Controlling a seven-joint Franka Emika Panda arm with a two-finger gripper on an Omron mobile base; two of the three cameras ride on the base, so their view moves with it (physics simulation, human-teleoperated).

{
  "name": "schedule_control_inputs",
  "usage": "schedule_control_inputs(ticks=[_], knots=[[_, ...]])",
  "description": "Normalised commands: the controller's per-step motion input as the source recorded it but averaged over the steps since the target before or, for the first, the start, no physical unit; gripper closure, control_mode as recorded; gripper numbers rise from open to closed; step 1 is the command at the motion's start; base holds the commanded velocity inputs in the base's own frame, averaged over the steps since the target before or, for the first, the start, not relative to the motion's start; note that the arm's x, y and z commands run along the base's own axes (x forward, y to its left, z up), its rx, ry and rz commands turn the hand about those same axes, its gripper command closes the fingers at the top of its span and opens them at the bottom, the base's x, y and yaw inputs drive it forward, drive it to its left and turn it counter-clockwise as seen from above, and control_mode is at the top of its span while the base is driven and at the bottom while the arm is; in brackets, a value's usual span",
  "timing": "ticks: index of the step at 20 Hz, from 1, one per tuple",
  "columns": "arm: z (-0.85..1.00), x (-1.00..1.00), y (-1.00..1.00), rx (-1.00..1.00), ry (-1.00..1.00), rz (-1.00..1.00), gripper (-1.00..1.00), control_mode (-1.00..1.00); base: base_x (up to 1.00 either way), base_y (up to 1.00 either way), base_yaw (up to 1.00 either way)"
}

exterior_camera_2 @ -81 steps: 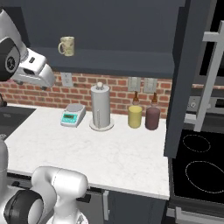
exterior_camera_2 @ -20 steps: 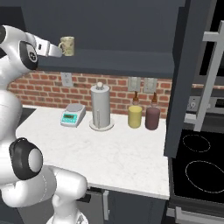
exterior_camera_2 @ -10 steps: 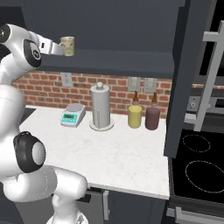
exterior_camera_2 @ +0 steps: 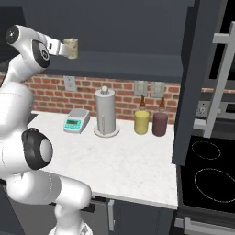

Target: Gather all objects into one cabinet and sort the glasses and bowls to opposite sides.

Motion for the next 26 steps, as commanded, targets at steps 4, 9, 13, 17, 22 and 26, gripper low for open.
schedule_control_inputs(ticks=[4, 9, 13, 17, 22, 26], knots=[[-0.01, 0.44, 0.20, -0.01, 0.00, 0.00, -1.00, -1.00, 0.00, 0.00, 0.00], [-0.01, 0.19, 0.16, 0.00, 0.00, 0.00, -1.00, -1.00, 0.00, 0.00, 0.00], [-0.03, 0.13, 0.09, 0.00, 0.00, 0.00, -1.00, -1.00, 0.00, 0.00, 0.00], [-0.05, 0.18, 0.01, 0.00, 0.00, 0.00, -1.00, -1.00, 0.00, 0.00, 0.00], [-0.04, 0.17, 0.00, 0.00, 0.00, 0.00, -1.00, -1.00, 0.00, 0.00, 0.00], [-0.01, 0.14, 0.00, 0.00, 0.00, 0.00, -1.00, -1.00, 0.00, 0.00, 0.00]])
